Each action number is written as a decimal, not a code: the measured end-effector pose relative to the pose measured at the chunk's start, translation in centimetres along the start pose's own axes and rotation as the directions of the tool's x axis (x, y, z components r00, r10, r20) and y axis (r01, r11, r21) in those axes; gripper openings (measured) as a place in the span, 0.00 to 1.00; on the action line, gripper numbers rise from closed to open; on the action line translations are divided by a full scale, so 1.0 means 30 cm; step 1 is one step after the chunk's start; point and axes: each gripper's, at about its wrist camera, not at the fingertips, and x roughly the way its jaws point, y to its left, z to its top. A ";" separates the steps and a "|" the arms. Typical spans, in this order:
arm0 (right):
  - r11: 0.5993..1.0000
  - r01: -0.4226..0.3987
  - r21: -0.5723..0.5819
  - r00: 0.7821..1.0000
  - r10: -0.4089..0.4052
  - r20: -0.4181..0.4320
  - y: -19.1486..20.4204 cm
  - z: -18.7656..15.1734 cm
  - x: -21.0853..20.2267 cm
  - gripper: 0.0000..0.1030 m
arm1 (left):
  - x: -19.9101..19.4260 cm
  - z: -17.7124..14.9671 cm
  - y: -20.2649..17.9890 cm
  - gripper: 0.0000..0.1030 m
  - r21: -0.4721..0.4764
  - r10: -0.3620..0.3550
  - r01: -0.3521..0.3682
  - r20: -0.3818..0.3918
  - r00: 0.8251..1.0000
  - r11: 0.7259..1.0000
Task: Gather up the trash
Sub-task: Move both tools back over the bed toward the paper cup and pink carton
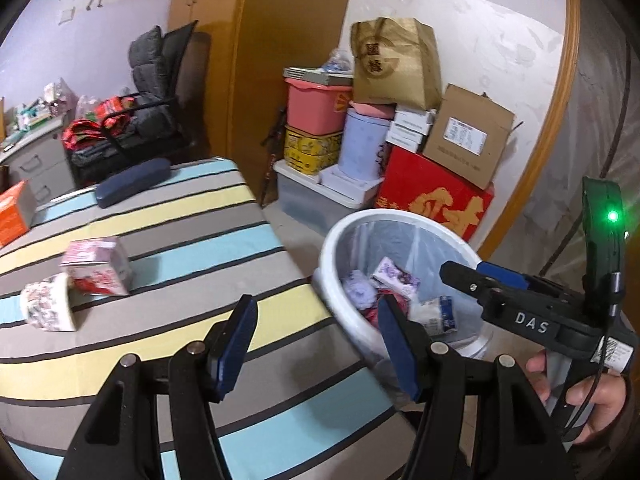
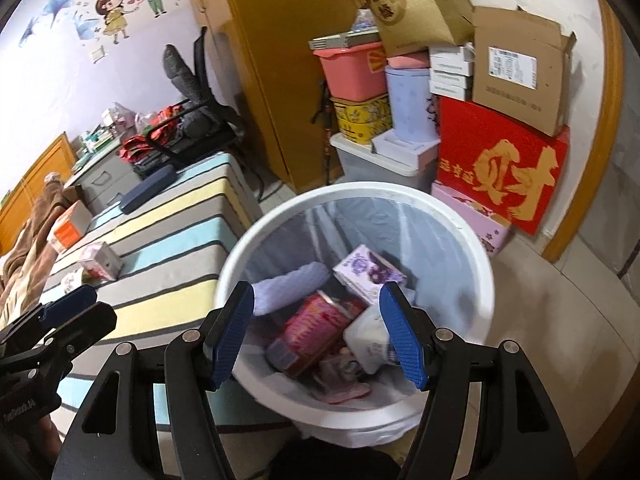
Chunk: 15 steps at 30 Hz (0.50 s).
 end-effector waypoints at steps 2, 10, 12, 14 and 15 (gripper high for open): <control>1.000 -0.018 -0.011 1.000 0.018 0.005 0.028 -0.003 0.003 0.65 | -0.017 -0.010 0.030 0.63 -0.009 0.020 -0.020 0.005 1.000 1.000; 0.993 -0.096 -0.075 0.995 0.098 0.023 0.145 -0.005 0.013 0.65 | -0.089 -0.042 0.174 0.64 -0.072 0.099 -0.096 0.035 0.995 0.993; 0.990 -0.108 -0.096 0.994 0.110 0.016 0.179 -0.007 0.023 0.65 | -0.106 -0.049 0.204 0.64 -0.080 0.124 -0.120 0.042 0.991 0.990; 0.986 -0.125 -0.112 0.992 0.127 0.014 0.215 -0.008 0.030 0.65 | -0.118 -0.055 0.233 0.64 -0.094 0.135 -0.131 0.041 0.990 0.987; 0.985 -0.129 -0.117 0.991 0.131 0.012 0.230 -0.010 0.029 0.65 | -0.124 -0.058 0.247 0.64 -0.102 0.139 -0.134 0.041 0.989 0.986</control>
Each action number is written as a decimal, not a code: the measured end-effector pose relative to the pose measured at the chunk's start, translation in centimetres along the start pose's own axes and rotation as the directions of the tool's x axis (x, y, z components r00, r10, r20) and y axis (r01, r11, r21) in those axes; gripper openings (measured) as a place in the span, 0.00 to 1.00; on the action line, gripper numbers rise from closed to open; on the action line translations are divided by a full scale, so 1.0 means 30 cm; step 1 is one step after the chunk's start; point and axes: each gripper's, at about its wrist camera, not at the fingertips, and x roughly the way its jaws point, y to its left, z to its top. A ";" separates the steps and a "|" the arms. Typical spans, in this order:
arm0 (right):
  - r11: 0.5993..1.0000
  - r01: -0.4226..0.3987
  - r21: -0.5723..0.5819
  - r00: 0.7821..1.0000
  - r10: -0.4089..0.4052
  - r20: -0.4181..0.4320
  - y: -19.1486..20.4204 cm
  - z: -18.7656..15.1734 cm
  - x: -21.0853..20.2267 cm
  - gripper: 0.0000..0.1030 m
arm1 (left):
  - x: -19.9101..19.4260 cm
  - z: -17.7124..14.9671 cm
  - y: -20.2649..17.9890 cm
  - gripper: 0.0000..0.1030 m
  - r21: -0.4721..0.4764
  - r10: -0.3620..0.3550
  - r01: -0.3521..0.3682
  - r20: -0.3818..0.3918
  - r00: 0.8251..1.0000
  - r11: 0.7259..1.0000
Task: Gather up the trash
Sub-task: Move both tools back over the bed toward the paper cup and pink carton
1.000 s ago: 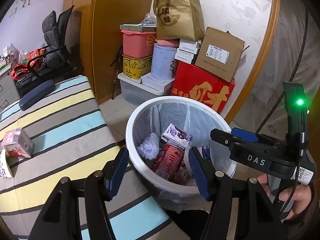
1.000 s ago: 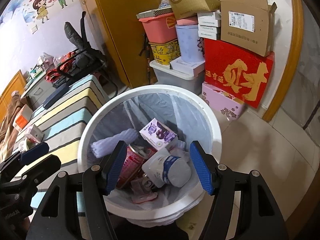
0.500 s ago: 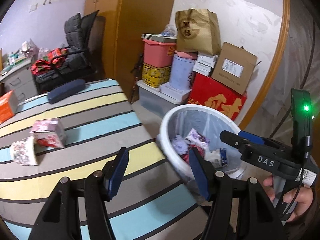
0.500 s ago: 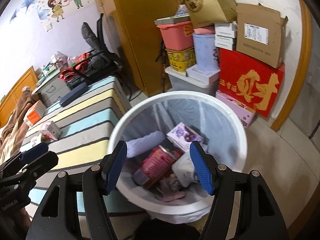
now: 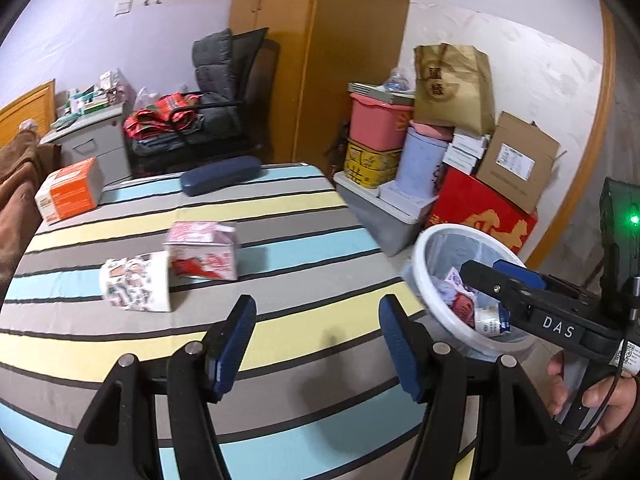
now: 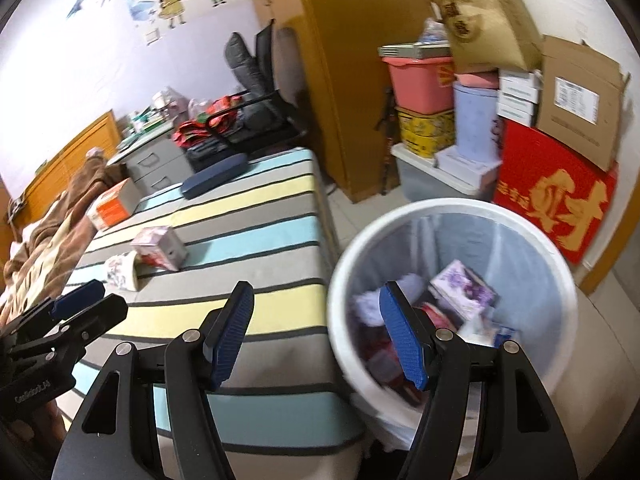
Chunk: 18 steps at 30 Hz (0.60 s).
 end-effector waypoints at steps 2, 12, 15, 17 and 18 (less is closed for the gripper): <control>1.000 -0.018 -0.018 1.000 0.018 0.000 0.032 0.008 0.011 0.65 | -0.007 -0.004 0.035 0.64 -0.014 0.011 -0.011 0.000 1.000 1.000; 0.992 -0.082 -0.101 0.996 0.079 -0.034 0.189 0.030 0.097 0.65 | -0.022 -0.032 0.259 0.66 -0.110 0.106 -0.107 -0.018 0.994 0.988; 0.986 -0.117 -0.116 0.993 0.112 -0.049 0.233 0.041 0.135 0.65 | -0.005 -0.041 0.327 0.66 -0.143 0.118 -0.122 -0.040 0.992 0.982; 0.982 -0.140 -0.128 0.989 0.134 -0.058 0.264 0.051 0.163 0.65 | 0.007 -0.041 0.361 0.66 -0.152 0.132 -0.139 -0.053 0.990 0.979; 0.980 -0.148 -0.132 0.988 0.142 -0.057 0.269 0.053 0.167 0.65 | 0.014 -0.038 0.378 0.67 -0.155 0.140 -0.147 -0.058 0.988 0.977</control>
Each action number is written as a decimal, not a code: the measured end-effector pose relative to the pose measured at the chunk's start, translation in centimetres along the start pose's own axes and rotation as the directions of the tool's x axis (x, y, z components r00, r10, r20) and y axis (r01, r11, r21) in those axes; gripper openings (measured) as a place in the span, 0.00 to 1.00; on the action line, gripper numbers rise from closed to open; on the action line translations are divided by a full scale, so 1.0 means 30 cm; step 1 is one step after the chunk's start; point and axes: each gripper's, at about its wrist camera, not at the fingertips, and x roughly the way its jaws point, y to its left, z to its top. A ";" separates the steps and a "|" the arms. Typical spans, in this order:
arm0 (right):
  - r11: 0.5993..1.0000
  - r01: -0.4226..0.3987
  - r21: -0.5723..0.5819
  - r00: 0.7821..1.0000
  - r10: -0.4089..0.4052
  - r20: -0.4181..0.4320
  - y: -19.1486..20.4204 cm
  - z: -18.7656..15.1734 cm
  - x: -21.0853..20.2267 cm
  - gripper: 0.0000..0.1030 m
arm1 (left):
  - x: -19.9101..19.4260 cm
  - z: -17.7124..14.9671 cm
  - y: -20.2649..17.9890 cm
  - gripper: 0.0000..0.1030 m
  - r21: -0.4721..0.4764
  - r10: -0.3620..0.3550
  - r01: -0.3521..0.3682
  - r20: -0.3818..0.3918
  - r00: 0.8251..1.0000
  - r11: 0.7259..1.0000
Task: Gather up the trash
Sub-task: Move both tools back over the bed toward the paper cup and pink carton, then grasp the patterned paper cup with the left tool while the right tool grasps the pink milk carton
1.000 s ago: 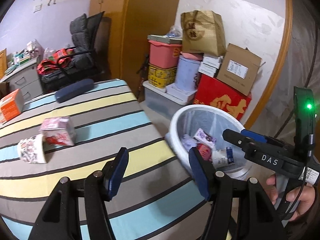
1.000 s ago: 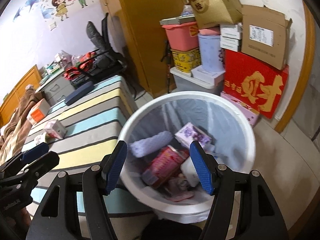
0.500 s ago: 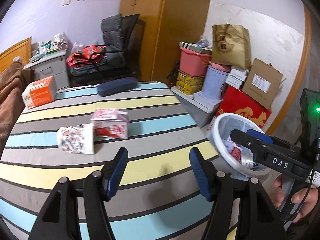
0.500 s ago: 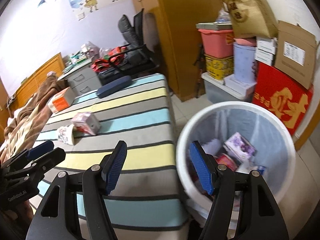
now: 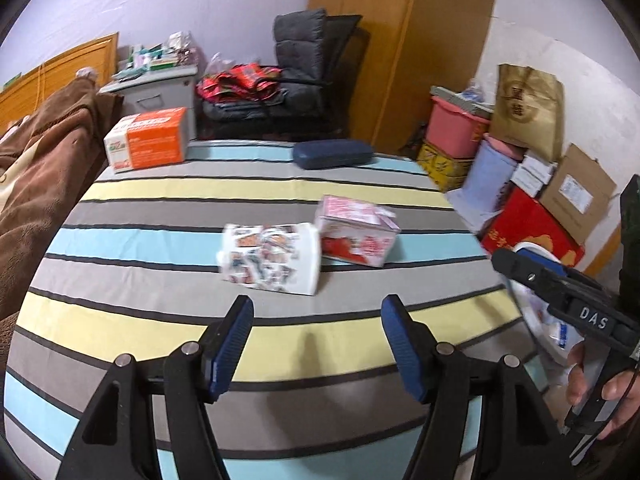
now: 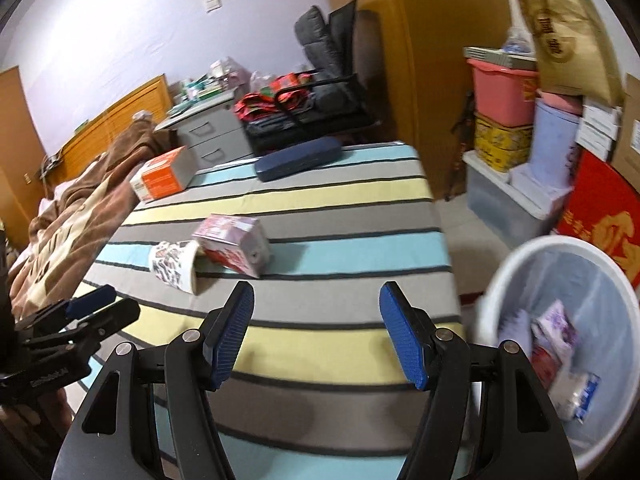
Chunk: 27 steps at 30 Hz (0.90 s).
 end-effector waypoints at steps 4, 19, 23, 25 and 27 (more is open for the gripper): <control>0.999 -0.043 -0.022 0.999 0.042 -0.016 0.029 0.026 0.049 0.65 | 0.048 0.021 0.038 0.71 0.008 0.012 -0.012 -0.022 1.000 1.000; 0.972 -0.176 -0.154 0.983 0.164 -0.084 0.120 0.101 0.191 0.65 | 0.235 0.082 0.056 0.75 0.131 0.081 -0.065 -0.127 0.989 0.989; 0.962 -0.210 -0.175 0.976 0.195 -0.099 0.133 0.122 0.216 0.65 | 0.260 0.067 0.060 0.75 0.169 0.091 -0.065 -0.151 0.984 0.984; 0.954 -0.230 -0.191 0.971 0.212 -0.111 0.140 0.126 0.226 0.65 | 0.270 0.065 0.078 0.75 0.166 0.100 -0.073 -0.160 0.982 0.983; 0.950 -0.237 -0.202 0.968 0.214 -0.129 0.145 0.123 0.237 0.65 | 0.273 0.069 0.099 0.75 0.160 0.121 -0.094 -0.166 0.979 0.983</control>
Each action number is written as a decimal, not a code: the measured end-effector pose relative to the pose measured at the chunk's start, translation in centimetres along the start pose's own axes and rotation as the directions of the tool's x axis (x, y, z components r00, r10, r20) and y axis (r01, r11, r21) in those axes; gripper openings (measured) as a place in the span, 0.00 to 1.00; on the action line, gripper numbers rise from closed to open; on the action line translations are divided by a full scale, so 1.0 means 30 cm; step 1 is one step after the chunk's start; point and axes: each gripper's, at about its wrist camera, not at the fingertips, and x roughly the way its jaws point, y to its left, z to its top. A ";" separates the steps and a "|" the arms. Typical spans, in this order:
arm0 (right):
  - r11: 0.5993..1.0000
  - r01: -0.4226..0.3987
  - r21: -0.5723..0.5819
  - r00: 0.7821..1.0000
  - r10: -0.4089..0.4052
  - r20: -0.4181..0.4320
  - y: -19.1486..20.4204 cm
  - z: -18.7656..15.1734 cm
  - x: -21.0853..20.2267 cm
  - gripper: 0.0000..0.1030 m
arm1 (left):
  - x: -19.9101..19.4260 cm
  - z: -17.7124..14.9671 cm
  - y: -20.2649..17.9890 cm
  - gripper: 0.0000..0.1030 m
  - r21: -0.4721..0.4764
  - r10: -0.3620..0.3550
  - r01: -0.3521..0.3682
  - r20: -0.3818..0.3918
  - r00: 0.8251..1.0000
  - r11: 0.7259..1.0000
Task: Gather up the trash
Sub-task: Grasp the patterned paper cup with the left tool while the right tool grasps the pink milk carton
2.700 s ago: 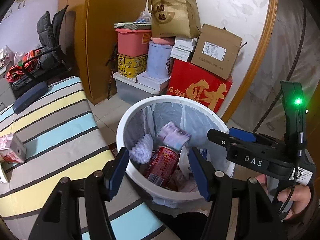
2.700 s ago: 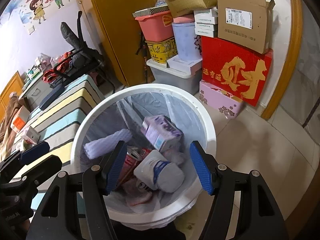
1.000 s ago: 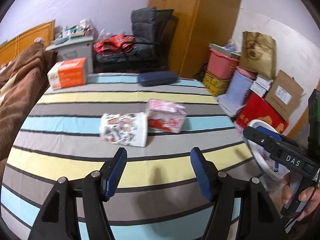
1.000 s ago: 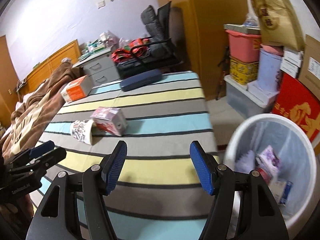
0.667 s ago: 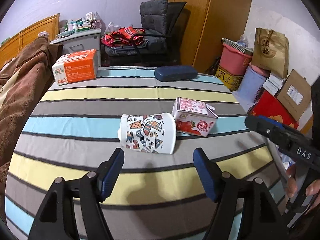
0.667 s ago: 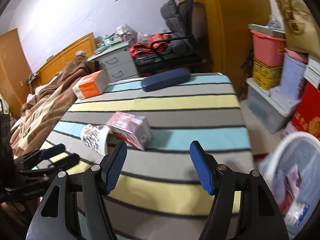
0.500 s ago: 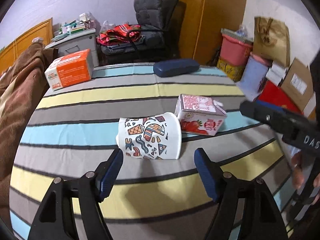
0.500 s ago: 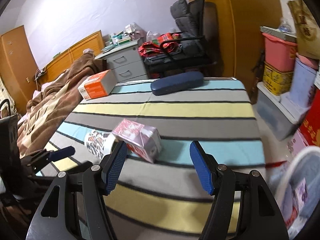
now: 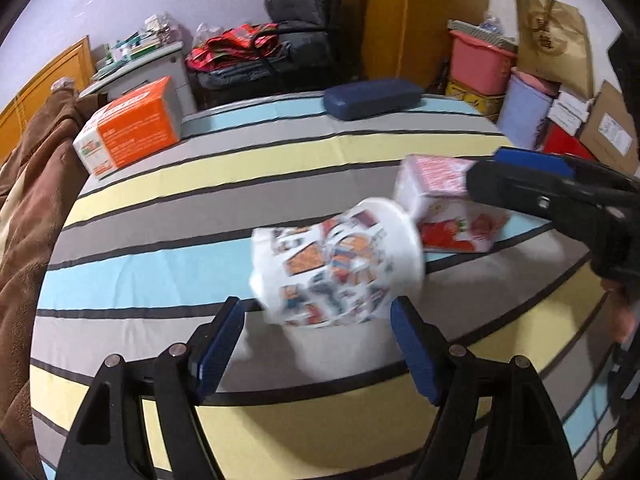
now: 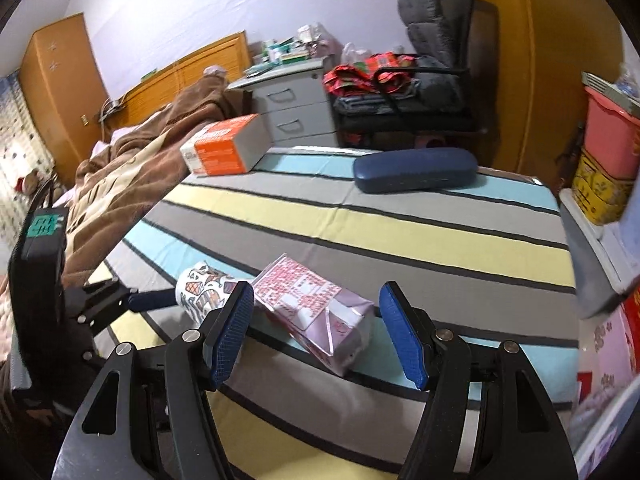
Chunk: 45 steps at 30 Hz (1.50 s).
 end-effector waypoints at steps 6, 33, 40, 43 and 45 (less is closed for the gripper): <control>0.994 0.009 -0.109 0.999 -0.015 -0.052 0.025 -0.011 0.026 0.65 | 0.010 0.004 0.089 0.75 -0.048 0.043 -0.043 -0.006 0.999 0.998; 0.997 0.073 -0.001 0.996 -0.073 -0.054 -0.075 -0.050 -0.036 0.43 | 0.038 0.196 0.044 0.75 0.337 -0.187 0.159 0.055 0.981 0.928; 0.993 0.119 0.006 0.990 -0.118 -0.071 -0.117 -0.079 -0.066 0.43 | 0.069 0.155 -0.033 0.76 0.421 -0.217 0.216 -0.047 0.975 0.881; 0.992 0.128 -0.001 0.988 -0.128 -0.086 -0.128 -0.098 -0.082 0.43 | 0.056 0.125 -0.064 0.76 0.424 -0.239 0.244 -0.065 0.969 0.872; 0.992 0.122 0.002 0.988 -0.122 -0.090 -0.131 -0.104 -0.090 0.43 | 0.040 0.111 -0.081 0.76 0.428 -0.246 0.251 -0.067 0.967 0.868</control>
